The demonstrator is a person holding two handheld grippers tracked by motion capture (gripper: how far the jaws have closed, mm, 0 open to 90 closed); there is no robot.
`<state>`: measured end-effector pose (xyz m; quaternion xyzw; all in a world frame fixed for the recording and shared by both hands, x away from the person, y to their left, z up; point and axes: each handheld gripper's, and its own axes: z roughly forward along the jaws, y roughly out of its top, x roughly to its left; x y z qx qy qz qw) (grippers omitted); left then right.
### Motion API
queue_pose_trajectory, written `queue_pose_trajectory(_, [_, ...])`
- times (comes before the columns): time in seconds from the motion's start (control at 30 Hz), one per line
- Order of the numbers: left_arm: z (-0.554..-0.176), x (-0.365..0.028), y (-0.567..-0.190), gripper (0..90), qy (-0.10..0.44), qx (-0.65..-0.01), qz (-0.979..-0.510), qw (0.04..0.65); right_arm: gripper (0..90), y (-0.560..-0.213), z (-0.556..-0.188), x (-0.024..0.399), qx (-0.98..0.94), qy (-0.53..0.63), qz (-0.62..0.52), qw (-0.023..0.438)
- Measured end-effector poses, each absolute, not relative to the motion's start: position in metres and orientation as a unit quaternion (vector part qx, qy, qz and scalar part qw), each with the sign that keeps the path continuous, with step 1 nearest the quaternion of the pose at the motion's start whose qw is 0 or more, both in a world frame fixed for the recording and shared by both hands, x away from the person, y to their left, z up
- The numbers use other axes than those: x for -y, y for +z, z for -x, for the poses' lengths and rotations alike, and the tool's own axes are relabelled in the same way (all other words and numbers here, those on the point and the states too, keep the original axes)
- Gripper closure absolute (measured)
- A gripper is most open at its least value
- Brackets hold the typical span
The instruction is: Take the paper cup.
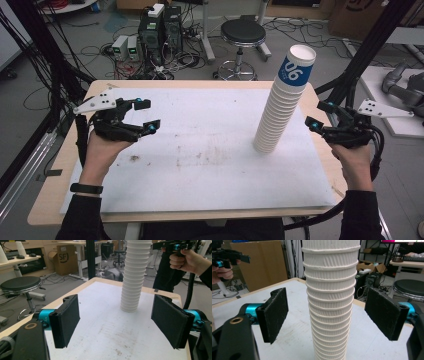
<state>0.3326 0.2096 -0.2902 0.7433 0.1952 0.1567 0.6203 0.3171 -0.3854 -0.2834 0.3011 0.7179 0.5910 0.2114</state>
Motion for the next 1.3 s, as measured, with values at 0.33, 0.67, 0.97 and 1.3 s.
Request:
queue_pose_trajectory(0.33, [-0.333,-0.213,-0.289,22.5,0.155,-0.195,-0.735,0.631,17.8,-0.285,-0.316,0.388,-0.714,0.592,-0.309,0.211])
queue_pose_trajectory(0.67, [-0.333,-0.206,-0.291,22.6,0.146,-0.189,-0.742,0.627,17.7,-0.283,-0.314,0.387,-0.716,0.593,-0.304,0.208])
queue_pose_trajectory(0.97, [-0.33,-0.206,-0.29,22.5,0.145,-0.189,-0.741,0.628,15.8,-0.273,-0.318,0.383,-0.718,0.594,-0.299,0.203])
queue_pose_trajectory(1.3, [-0.332,-0.203,-0.292,22.4,0.139,-0.188,-0.746,0.624,14.7,-0.262,-0.326,0.378,-0.716,0.595,-0.302,0.205])
